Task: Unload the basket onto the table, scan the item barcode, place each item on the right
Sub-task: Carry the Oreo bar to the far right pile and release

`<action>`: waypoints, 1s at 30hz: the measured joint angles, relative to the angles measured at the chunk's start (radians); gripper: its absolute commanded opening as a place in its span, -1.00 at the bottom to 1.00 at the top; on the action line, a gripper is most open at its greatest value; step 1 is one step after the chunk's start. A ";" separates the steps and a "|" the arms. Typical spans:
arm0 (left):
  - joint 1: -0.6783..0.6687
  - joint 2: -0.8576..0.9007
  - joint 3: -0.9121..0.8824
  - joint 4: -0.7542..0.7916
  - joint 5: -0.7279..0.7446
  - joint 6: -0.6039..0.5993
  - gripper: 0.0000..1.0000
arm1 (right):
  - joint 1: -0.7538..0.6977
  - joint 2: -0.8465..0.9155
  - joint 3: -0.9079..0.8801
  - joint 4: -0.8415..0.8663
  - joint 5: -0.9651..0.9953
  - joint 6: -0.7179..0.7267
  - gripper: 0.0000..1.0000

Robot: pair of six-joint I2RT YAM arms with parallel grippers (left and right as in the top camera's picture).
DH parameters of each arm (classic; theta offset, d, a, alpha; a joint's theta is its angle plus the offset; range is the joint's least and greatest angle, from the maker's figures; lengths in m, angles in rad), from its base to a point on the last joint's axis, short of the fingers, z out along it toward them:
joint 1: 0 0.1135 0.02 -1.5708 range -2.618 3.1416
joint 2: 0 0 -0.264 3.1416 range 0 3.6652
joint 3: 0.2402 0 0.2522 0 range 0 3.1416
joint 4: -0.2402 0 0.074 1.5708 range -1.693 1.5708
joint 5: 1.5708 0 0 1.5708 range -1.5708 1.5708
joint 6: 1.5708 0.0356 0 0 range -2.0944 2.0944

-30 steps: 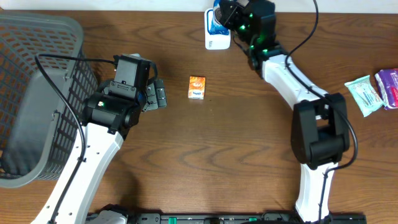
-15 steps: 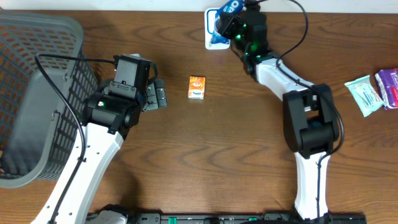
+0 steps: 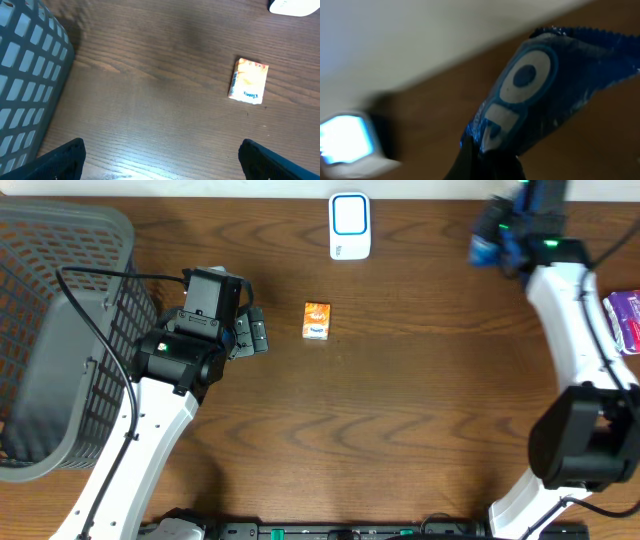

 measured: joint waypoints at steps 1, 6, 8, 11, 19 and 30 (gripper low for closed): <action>0.000 0.000 0.000 0.000 0.000 0.000 0.96 | -0.031 0.002 0.000 -0.040 0.021 -0.026 -0.98; 0.000 0.000 0.000 0.000 0.000 0.000 0.96 | -0.172 0.051 -0.001 -0.148 0.068 -0.128 -0.77; 0.000 0.000 0.000 0.000 0.000 0.000 0.96 | -0.224 0.074 -0.001 -0.167 0.078 -0.150 -0.32; 0.000 0.000 0.000 0.000 0.000 0.000 0.96 | -0.292 0.105 -0.001 -0.190 0.084 -0.172 0.10; 0.000 0.000 0.000 0.000 0.000 0.000 0.96 | -0.358 0.126 -0.002 -0.255 0.085 -0.191 0.31; 0.000 0.000 0.000 0.000 0.000 0.000 0.96 | -0.301 0.059 -0.002 -0.439 -0.522 -0.195 0.99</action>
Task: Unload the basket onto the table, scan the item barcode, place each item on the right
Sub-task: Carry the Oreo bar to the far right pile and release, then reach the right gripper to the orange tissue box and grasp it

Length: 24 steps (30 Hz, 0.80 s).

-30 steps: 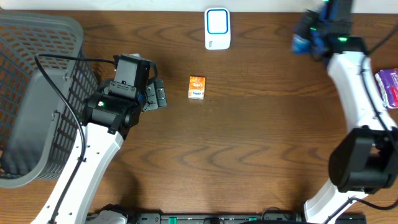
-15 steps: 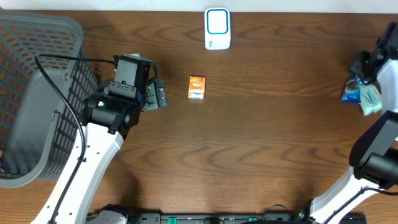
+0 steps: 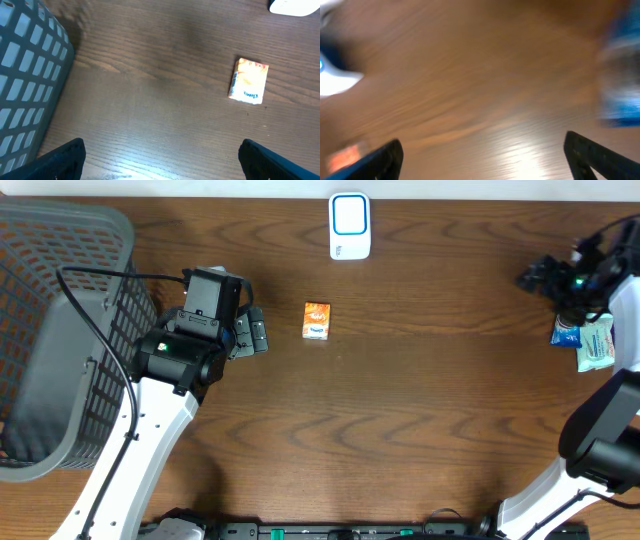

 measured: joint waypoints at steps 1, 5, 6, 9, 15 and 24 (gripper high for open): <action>0.000 0.000 0.000 0.000 0.000 0.000 0.96 | 0.017 -0.005 0.000 -0.024 -0.062 -0.001 0.98; 0.000 0.000 0.000 0.000 0.000 0.000 0.96 | 0.127 -0.007 -0.029 -0.053 -0.194 -0.001 0.98; 0.000 0.000 0.000 0.000 0.000 0.000 0.96 | 0.163 -0.007 -0.045 -0.047 -0.204 0.000 0.99; 0.000 0.000 0.000 0.000 0.000 0.000 0.96 | 0.277 -0.007 -0.103 -0.014 -0.212 0.011 0.99; 0.000 0.000 0.000 0.000 0.000 0.000 0.96 | 0.469 -0.007 -0.167 0.065 -0.213 0.071 0.99; 0.000 0.000 0.000 0.000 0.000 0.000 0.96 | 0.671 -0.007 -0.169 0.163 -0.137 0.138 0.99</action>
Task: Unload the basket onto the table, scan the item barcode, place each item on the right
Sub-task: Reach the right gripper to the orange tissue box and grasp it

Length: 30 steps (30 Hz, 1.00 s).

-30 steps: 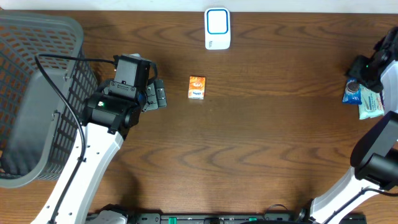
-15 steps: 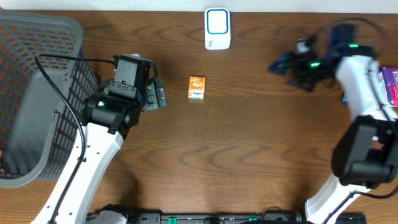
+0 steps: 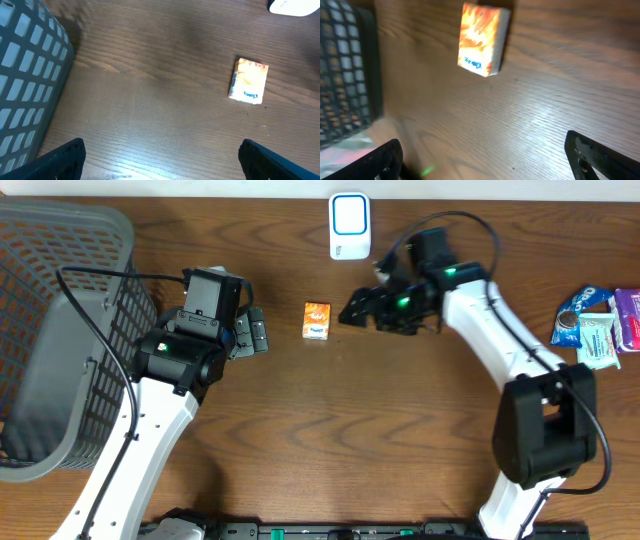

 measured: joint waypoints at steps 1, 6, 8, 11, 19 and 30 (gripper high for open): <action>0.000 0.000 0.000 0.000 0.000 0.000 0.96 | 0.030 0.000 0.000 0.000 0.036 0.007 0.98; 0.000 0.000 0.000 0.000 0.000 0.000 0.96 | 0.137 0.000 -0.002 0.008 0.186 0.069 0.99; 0.000 0.000 0.000 0.000 0.000 0.000 0.96 | 0.167 0.000 -0.002 0.019 0.226 0.090 0.99; 0.000 0.000 0.000 0.000 0.000 0.000 0.95 | 0.193 0.000 -0.002 0.044 0.268 0.108 0.98; 0.000 0.000 0.000 0.000 0.000 0.000 0.96 | 0.192 0.000 -0.003 0.109 0.310 0.142 0.98; 0.000 0.000 0.000 0.000 0.000 0.000 0.96 | 0.173 0.000 -0.010 0.119 0.338 0.163 0.98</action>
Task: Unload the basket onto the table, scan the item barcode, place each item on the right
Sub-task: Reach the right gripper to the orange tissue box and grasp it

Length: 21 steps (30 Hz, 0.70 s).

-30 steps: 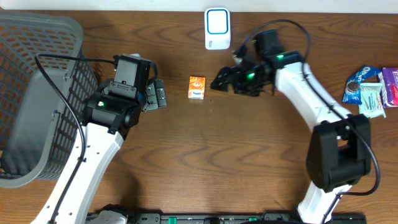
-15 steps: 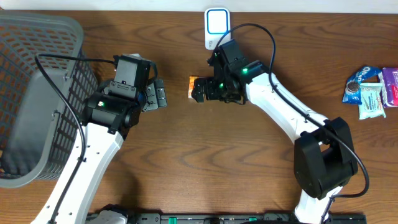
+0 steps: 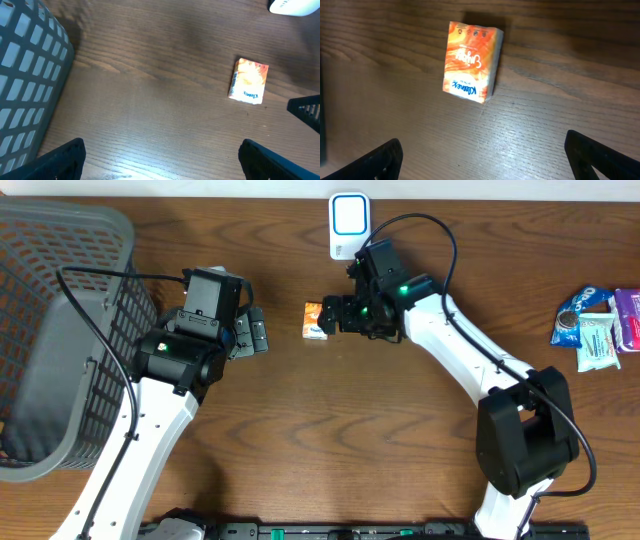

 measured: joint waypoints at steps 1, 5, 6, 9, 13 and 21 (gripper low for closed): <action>0.000 0.000 0.000 0.000 0.000 0.000 0.95 | 0.008 0.000 0.000 0.003 0.011 0.000 0.98; 0.000 0.000 0.000 0.000 0.000 0.000 0.96 | 0.038 0.005 0.000 0.005 0.051 0.018 0.99; 0.000 0.000 0.000 0.000 0.000 0.000 0.96 | 0.043 0.011 0.000 0.005 0.058 0.024 0.99; 0.000 0.000 0.000 0.000 0.000 0.000 0.96 | 0.047 0.034 0.000 0.003 0.073 0.036 0.99; 0.000 0.000 0.000 0.000 0.000 0.000 0.96 | 0.047 0.056 -0.004 -0.011 0.090 0.043 0.99; 0.000 0.000 0.000 0.000 0.000 0.000 0.95 | 0.047 0.057 -0.004 -0.010 0.095 0.048 0.91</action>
